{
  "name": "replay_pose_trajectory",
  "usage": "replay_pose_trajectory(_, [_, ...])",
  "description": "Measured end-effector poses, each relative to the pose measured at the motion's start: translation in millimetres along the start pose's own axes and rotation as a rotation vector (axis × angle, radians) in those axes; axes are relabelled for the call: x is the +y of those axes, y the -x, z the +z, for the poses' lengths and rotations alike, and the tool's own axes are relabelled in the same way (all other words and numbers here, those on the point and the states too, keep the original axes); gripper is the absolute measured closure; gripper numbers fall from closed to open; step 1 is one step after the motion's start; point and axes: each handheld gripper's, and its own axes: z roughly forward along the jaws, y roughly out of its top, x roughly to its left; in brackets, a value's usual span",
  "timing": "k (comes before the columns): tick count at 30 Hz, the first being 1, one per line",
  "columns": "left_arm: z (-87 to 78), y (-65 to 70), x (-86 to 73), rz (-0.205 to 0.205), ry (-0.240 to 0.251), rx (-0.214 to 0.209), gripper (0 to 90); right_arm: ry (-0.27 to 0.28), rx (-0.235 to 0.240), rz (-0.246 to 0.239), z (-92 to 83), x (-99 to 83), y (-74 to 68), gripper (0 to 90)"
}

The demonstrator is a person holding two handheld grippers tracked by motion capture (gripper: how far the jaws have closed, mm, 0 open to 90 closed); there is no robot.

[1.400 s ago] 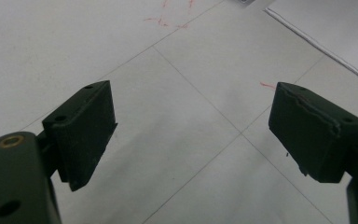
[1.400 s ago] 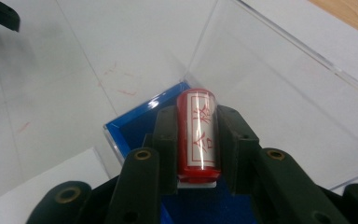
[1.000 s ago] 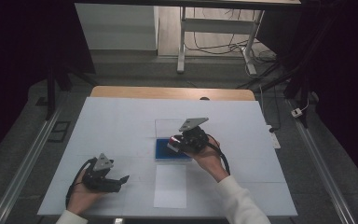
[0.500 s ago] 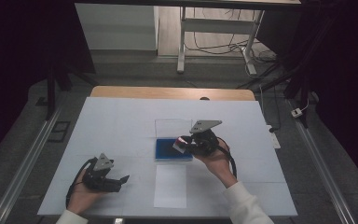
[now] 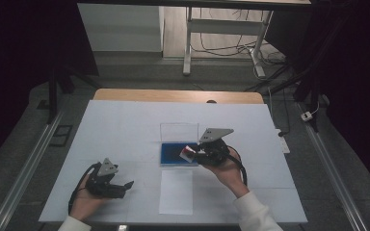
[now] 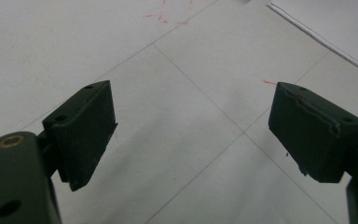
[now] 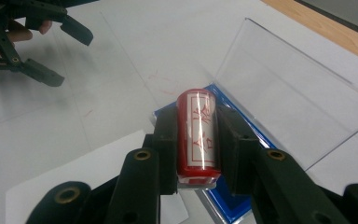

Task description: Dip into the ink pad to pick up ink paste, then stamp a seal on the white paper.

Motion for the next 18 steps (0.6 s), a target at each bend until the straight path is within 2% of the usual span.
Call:
replay_pose_trajectory(5, [-0.9,-0.9,0.0,-0.004,0.007,0.001,15.1,-0.005,0.012,0.003,0.7,-2.8,-1.6,69.9])
replay_pose_trajectory(11, [-1.1,-0.9,0.0,-0.005,0.01,0.0,15.1,-0.036,0.013,-0.014,-0.3,-6.6,-7.4,69.9])
replay_pose_trajectory(18, [-1.8,-0.9,0.6,-0.003,0.011,0.001,15.1,-0.039,0.027,-0.022,-5.9,-11.7,-14.7,69.8])
